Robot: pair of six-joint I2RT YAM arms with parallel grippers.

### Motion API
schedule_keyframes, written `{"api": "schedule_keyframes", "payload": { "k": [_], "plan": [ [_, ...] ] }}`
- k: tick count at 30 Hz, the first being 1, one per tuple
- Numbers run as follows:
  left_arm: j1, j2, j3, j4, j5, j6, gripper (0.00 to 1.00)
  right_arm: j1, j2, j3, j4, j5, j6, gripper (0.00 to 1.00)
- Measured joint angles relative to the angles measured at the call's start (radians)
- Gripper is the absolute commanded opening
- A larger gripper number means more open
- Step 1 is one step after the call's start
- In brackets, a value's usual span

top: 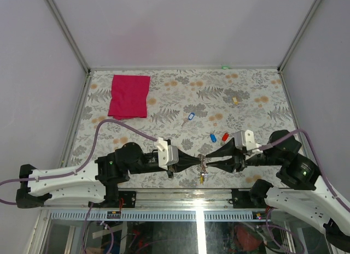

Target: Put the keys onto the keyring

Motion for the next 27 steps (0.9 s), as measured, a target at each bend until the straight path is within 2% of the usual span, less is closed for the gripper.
{"api": "schedule_keyframes", "payload": {
  "k": [8, 14, 27],
  "plan": [
    [0.0, -0.006, -0.092, 0.15, 0.013, -0.048, 0.0, 0.0, -0.093, -0.123, 0.189, 0.065, 0.043, 0.31],
    [0.0, -0.004, -0.095, 0.212, 0.021, -0.056, 0.0, 0.0, -0.092, -0.123, 0.213, 0.071, 0.054, 0.33],
    [0.0, -0.003, -0.095, 0.237, 0.024, -0.059, 0.0, 0.0, -0.087, -0.143, 0.231, 0.059, 0.058, 0.33]
  ]
}}
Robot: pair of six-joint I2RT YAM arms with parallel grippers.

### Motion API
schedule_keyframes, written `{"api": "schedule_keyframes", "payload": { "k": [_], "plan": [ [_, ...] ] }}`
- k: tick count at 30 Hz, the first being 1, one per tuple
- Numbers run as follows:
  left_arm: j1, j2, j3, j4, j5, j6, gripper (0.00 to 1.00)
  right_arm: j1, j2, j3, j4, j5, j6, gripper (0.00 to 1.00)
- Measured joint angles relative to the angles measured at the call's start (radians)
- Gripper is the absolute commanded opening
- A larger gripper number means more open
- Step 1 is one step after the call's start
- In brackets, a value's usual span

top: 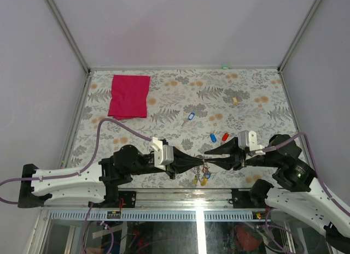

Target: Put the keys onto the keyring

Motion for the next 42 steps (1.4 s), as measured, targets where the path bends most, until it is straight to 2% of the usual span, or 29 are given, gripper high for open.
{"api": "schedule_keyframes", "payload": {
  "k": [22, 42],
  "plan": [
    [0.0, -0.009, 0.0, 0.0, -0.001, 0.0, 0.0, 0.0, -0.067, -0.031, 0.05, -0.02, -0.02, 0.33],
    [0.0, -0.006, 0.0, -0.001, 0.0, 0.0, 0.0, 0.0, -0.006, -0.031, 0.085, -0.083, -0.007, 0.19]
  ]
}}
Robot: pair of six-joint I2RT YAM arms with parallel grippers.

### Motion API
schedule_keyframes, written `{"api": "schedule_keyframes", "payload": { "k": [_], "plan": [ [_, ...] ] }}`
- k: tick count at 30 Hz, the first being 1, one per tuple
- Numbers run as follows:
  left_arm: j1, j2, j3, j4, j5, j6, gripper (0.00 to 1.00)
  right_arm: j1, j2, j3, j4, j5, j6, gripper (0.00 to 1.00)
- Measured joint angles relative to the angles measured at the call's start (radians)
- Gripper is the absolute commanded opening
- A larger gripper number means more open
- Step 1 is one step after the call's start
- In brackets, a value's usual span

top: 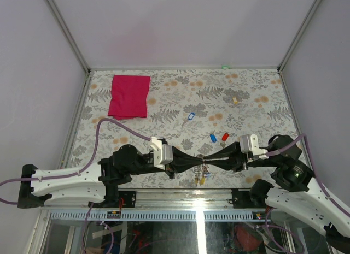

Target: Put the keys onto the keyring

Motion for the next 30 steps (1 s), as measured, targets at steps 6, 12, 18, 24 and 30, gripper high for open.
{"api": "schedule_keyframes", "payload": {
  "k": [6, 12, 18, 24, 30],
  "plan": [
    [0.001, 0.001, 0.0, -0.001, 0.0, 0.0, 0.0, 0.0, 0.005, 0.0, 0.002, -0.014, 0.001, 0.06],
    [0.002, 0.001, 0.0, -0.002, 0.0, 0.0, 0.11, 0.0, 0.007, 0.0, 0.002, -0.014, -0.009, 0.04],
    [0.002, -0.002, 0.0, -0.001, 0.006, -0.01, 0.44, 0.0, -0.036, -0.021, -0.012, 0.0, -0.109, 0.03],
    [0.002, -0.019, 0.0, -0.023, -0.02, -0.062, 0.57, 0.0, -0.135, -0.05, -0.055, 0.034, -0.306, 0.02],
    [0.002, -0.055, 0.0, -0.068, -0.135, -0.157, 0.6, 0.0, -0.18, -0.05, -0.152, 0.081, -0.523, 0.01]
  ]
}}
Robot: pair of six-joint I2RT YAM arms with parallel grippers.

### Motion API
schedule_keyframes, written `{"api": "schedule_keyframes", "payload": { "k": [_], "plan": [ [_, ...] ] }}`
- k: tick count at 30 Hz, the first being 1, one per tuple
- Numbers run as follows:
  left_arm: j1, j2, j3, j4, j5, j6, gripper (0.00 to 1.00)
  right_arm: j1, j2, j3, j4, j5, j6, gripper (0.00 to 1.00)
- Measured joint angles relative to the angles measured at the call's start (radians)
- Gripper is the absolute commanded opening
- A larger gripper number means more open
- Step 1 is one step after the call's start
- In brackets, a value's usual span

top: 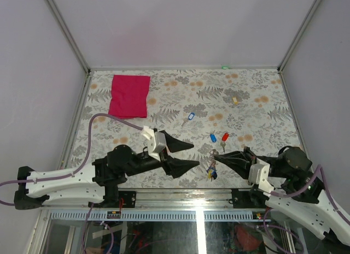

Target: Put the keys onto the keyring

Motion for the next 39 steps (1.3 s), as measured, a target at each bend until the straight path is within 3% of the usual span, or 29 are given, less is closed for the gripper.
{"api": "schedule_keyframes", "payload": {
  "k": [9, 18, 29, 33, 39],
  "plan": [
    [0.0, 0.032, 0.046, -0.167, -0.255, -0.214, 0.66, 0.0, -0.064, 0.0, -0.156, 0.092, -0.274, 0.0],
    [0.028, 0.152, 0.09, -0.296, -0.363, -0.318, 0.66, 0.0, -0.084, 0.012, -0.289, 0.165, -0.335, 0.0],
    [0.367, 0.43, 0.164, -0.322, -0.192, -0.389, 0.62, 0.0, -0.143, 0.142, -0.475, 0.275, -0.227, 0.0],
    [0.41, 0.587, 0.237, -0.332, -0.154, -0.386, 0.63, 0.0, -0.144, 0.19, -0.526, 0.347, -0.122, 0.0],
    [0.412, 0.874, 0.47, -0.383, -0.117, -0.355, 0.57, 0.0, -0.143, 0.249, -0.585, 0.447, 0.034, 0.0]
  ]
}}
